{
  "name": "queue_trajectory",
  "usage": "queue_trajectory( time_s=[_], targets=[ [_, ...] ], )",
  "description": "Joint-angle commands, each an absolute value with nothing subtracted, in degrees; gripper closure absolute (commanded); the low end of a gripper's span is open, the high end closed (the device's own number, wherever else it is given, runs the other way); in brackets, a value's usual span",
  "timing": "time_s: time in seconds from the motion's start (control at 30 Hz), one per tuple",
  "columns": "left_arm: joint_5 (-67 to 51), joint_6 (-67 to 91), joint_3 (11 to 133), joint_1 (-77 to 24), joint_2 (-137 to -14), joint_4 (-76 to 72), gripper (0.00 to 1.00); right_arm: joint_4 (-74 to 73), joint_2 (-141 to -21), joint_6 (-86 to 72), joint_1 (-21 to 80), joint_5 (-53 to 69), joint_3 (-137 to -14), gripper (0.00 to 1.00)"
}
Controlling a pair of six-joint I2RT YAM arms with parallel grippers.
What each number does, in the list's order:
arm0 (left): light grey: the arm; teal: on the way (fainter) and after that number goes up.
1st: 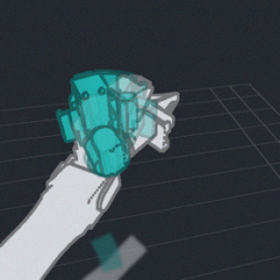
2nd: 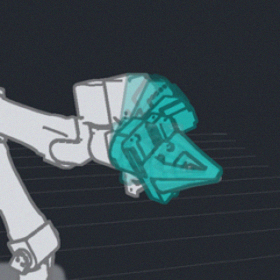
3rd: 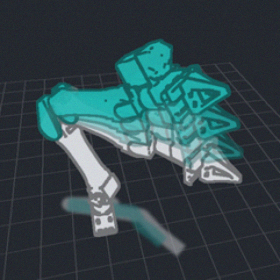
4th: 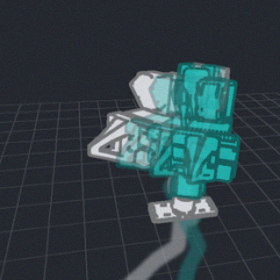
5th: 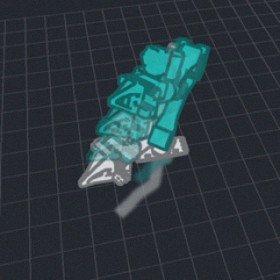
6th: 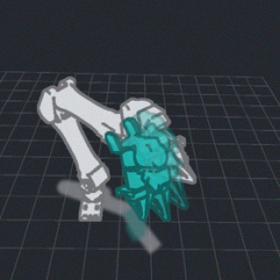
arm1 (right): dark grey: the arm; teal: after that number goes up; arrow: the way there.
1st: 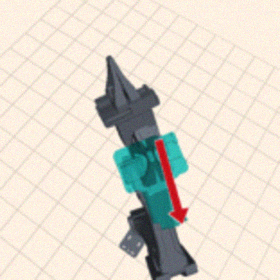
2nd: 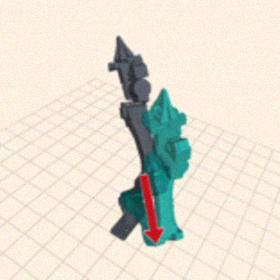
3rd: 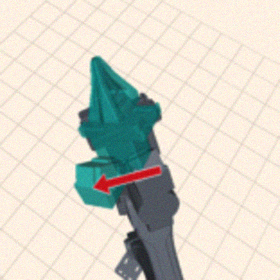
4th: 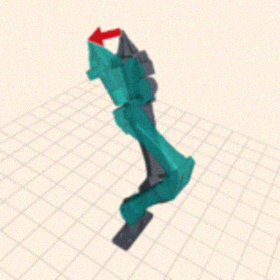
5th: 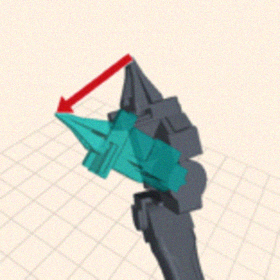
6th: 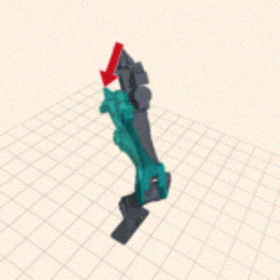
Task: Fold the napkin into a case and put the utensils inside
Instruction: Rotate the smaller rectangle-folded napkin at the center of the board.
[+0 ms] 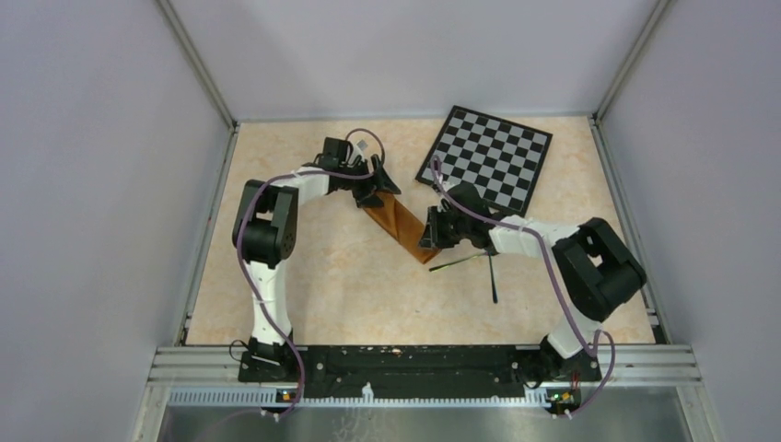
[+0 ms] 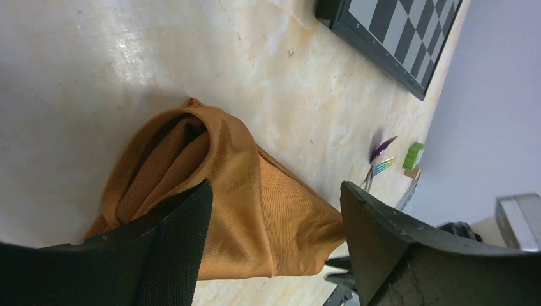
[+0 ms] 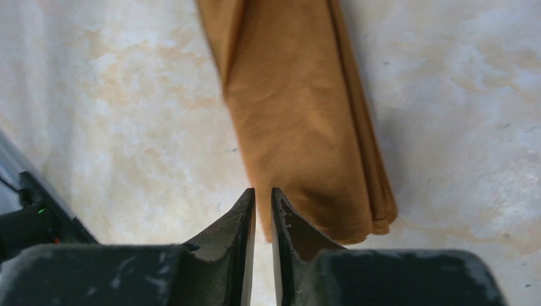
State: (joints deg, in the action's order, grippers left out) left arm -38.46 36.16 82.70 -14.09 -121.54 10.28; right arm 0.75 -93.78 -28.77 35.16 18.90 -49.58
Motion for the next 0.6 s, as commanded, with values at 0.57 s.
queue_trajectory(
  time_s=[0.57],
  targets=[
    [-29.3, 50.5, 41.4, 1.3, -91.3, 0.7, 0.1, -2.6, -122.2, -8.9, 35.7, 12.2, -84.6, 0.8]
  ],
)
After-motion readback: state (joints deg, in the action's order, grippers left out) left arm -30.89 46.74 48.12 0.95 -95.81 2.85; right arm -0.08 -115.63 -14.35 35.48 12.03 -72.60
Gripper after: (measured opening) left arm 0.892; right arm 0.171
